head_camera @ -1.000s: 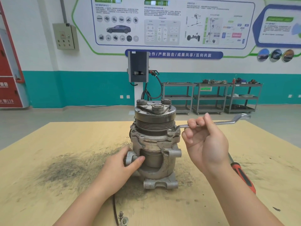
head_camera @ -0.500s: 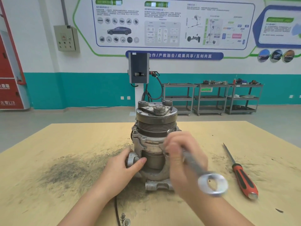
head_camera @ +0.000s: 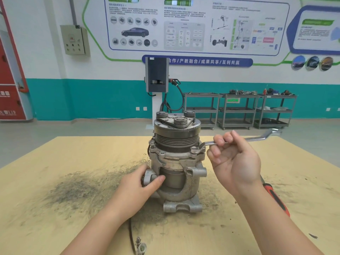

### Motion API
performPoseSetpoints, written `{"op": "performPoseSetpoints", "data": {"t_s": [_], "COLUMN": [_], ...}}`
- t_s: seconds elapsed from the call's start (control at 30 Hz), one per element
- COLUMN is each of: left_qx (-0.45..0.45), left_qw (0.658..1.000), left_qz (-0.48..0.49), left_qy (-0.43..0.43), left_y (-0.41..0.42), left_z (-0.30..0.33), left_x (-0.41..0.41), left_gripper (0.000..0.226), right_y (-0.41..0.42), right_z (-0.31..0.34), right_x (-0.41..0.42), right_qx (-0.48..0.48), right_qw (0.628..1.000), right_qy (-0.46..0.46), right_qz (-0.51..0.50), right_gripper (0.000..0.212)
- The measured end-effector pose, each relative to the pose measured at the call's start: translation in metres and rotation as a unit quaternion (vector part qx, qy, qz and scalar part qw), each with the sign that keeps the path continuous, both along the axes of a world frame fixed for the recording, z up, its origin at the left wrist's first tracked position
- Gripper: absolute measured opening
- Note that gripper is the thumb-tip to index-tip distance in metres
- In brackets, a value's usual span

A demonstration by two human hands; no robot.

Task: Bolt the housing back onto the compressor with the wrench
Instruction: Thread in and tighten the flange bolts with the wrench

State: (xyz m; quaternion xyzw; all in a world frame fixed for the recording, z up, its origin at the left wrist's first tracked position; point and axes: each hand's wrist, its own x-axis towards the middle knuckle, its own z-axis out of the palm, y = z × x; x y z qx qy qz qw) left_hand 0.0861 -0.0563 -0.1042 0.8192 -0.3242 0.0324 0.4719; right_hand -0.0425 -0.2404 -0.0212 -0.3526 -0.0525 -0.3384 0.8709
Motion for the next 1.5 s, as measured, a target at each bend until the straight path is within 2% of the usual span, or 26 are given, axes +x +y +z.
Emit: {"op": "performPoseSetpoints", "data": {"t_s": [0.07,0.1,0.17,0.23,0.3,0.33,0.37,0.4,0.5,0.57,0.63,0.7,0.8,0.93,1.07,1.17,1.2,1.27,1.33,1.37,1.4,1.43,1.5], "left_qx": [-0.001,-0.001,-0.001,-0.001,-0.003,-0.006,-0.007,-0.006,-0.006,-0.004,-0.005,-0.004,-0.007,-0.011,-0.01,-0.012,-0.014,-0.016,-0.022,-0.026,-0.028,-0.028,-0.021], "left_qw": [1.0,1.0,1.0,1.0,1.0,1.0,1.0,1.0,1.0,1.0,1.0,1.0,1.0,1.0,1.0,1.0,1.0,1.0,0.999,0.999,0.999,0.999,1.0], "left_qz": [-0.002,-0.003,-0.004,-0.007,-0.013,-0.017,-0.019,-0.018,-0.007,-0.002,-0.005,-0.007,-0.007,-0.003,-0.006,-0.015,-0.018,-0.022,-0.026,-0.026,-0.026,-0.024,-0.015], "left_qy": [0.002,0.001,-0.001,0.001,0.008,0.011,0.013,0.013,0.009,0.01,0.015,0.015,0.011,0.005,0.004,0.004,0.006,0.011,0.009,0.006,0.004,0.002,-0.002], "left_y": [0.0,0.0,0.0,0.0,0.0,0.0,0.001,0.001,0.001,0.001,0.001,0.001,0.001,0.001,0.001,0.001,0.002,0.002,0.002,0.001,0.001,0.001,0.001], "left_z": [0.001,0.001,0.001,0.002,0.004,0.005,0.005,0.005,0.003,0.002,0.002,0.002,0.002,0.0,0.001,0.002,0.002,0.002,0.001,0.001,0.001,0.001,0.0], "left_x": [-0.001,-0.001,-0.002,-0.003,-0.004,-0.005,-0.005,-0.005,-0.003,-0.001,0.0,-0.001,-0.002,0.0,0.0,-0.001,-0.001,-0.001,-0.001,0.0,0.0,0.001,0.002], "left_gripper": [0.037,0.037,0.037,0.037,0.038,0.039,0.04,0.04,0.036,0.034,0.033,0.033,0.032,0.03,0.03,0.029,0.033,0.045,0.043,0.04,0.038,0.041,0.048], "right_y": [0.004,0.008,0.024,0.041,0.05,0.05,0.049,0.047,0.036,0.027,0.02,0.012,0.002,-0.002,0.001,0.014,0.022,0.04,0.054,0.058,0.059,0.058,0.05], "right_z": [-0.003,-0.006,-0.016,-0.026,-0.034,-0.035,-0.033,-0.028,-0.013,-0.006,-0.005,-0.002,0.003,0.002,0.0,-0.006,-0.011,-0.022,-0.035,-0.038,-0.038,-0.034,-0.02], "right_x": [0.0,0.0,-0.001,0.001,0.002,0.002,0.001,-0.001,-0.009,-0.011,-0.008,-0.007,-0.005,0.0,-0.002,-0.004,-0.005,-0.002,-0.001,-0.001,-0.002,-0.005,-0.01], "right_qx": [0.003,-0.019,-0.127,-0.279,-0.423,-0.461,-0.465,-0.447,-0.317,-0.224,-0.164,-0.1,-0.001,0.042,0.015,-0.12,-0.183,-0.32,-0.462,-0.502,-0.509,-0.491,-0.395], "right_qw": [1.0,0.998,0.973,0.904,0.821,0.795,0.793,0.808,0.885,0.939,0.969,0.987,1.0,0.998,1.0,0.985,0.966,0.896,0.81,0.783,0.78,0.796,0.862], "right_qy": [-0.005,-0.012,-0.048,-0.095,-0.106,-0.102,-0.106,-0.12,-0.144,-0.108,-0.064,-0.035,-0.007,-0.01,-0.014,-0.036,-0.052,-0.083,-0.096,-0.109,-0.123,-0.138,-0.157], "right_qz": [-0.021,-0.062,-0.188,-0.31,-0.368,-0.381,-0.378,-0.365,-0.309,-0.239,-0.175,-0.122,-0.012,0.045,0.014,-0.115,-0.177,-0.296,-0.349,-0.353,-0.343,-0.326,-0.275], "right_gripper": [0.036,0.039,0.039,0.032,0.024,0.025,0.026,0.024,0.03,0.036,0.039,0.042,0.033,0.025,0.031,0.039,0.039,0.034,0.028,0.027,0.025,0.025,0.029]}}
